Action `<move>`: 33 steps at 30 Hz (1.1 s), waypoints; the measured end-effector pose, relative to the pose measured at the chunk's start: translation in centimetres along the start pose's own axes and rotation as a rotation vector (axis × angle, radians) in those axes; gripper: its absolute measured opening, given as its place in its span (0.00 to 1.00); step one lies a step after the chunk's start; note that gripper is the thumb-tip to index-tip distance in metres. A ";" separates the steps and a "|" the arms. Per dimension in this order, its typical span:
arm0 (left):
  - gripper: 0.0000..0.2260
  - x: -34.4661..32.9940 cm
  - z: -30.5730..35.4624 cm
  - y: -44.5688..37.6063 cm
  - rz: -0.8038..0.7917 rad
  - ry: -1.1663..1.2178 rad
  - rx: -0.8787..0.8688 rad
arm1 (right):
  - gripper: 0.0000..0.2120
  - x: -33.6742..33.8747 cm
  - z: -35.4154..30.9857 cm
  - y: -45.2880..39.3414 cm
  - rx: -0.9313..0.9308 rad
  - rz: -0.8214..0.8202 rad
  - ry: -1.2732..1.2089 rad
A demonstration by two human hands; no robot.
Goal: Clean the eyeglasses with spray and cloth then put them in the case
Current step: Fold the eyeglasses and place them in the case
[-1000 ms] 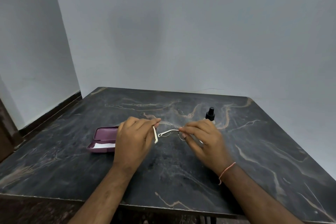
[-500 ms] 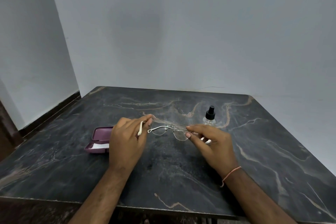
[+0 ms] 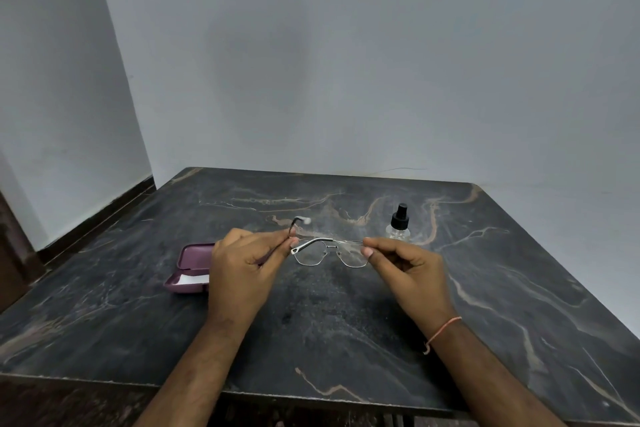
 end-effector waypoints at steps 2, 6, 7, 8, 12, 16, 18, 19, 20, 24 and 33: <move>0.09 -0.5 0.7 -0.1 -0.034 -0.005 -0.067 | 0.09 0.0 -0.2 0.0 0.003 -0.005 0.024; 0.13 -1.7 1.5 0.0 -0.107 -0.011 -0.164 | 0.09 0.0 0.0 0.0 -0.018 -0.003 0.039; 0.15 -1.9 1.6 0.1 -0.125 -0.017 -0.179 | 0.10 0.0 0.0 0.0 -0.019 0.001 0.041; 0.16 -2.2 1.7 0.1 -0.142 -0.025 -0.193 | 0.11 0.0 -0.1 0.0 -0.016 0.006 0.042; 0.25 -2.8 2.0 0.3 -0.188 -0.048 -0.230 | 0.15 -0.1 -0.5 0.0 0.003 0.014 0.034; 0.27 -3.2 2.1 0.5 -0.223 -0.053 -0.241 | 0.12 0.0 -0.1 0.0 -0.029 0.006 0.055; 0.28 -3.4 2.2 0.6 -0.239 -0.061 -0.248 | 0.11 0.1 0.0 0.0 -0.044 0.008 0.056; 0.29 -3.5 2.2 0.7 -0.247 -0.065 -0.250 | 0.11 0.1 0.0 0.0 -0.045 0.009 0.057; 0.30 -3.6 2.2 0.7 -0.253 -0.070 -0.253 | 0.12 0.1 -0.1 0.1 -0.045 0.009 0.055; 0.33 -3.7 2.1 0.7 -0.263 -0.074 -0.250 | 0.11 0.1 -0.4 0.1 -0.055 0.010 0.063; 0.32 -3.6 2.4 0.7 -0.268 -0.099 -0.250 | 0.16 -0.4 -1.8 0.4 0.045 -0.058 0.178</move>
Point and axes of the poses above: each hand's wrist, its own y-axis away from the middle knuckle, its own x-axis out of the back of the hand, z = x × y, the point moved 10 cm from there along -y, towards the middle knuckle, and after that the axes turned 6 degrees about -y, right-handed, at the moved point
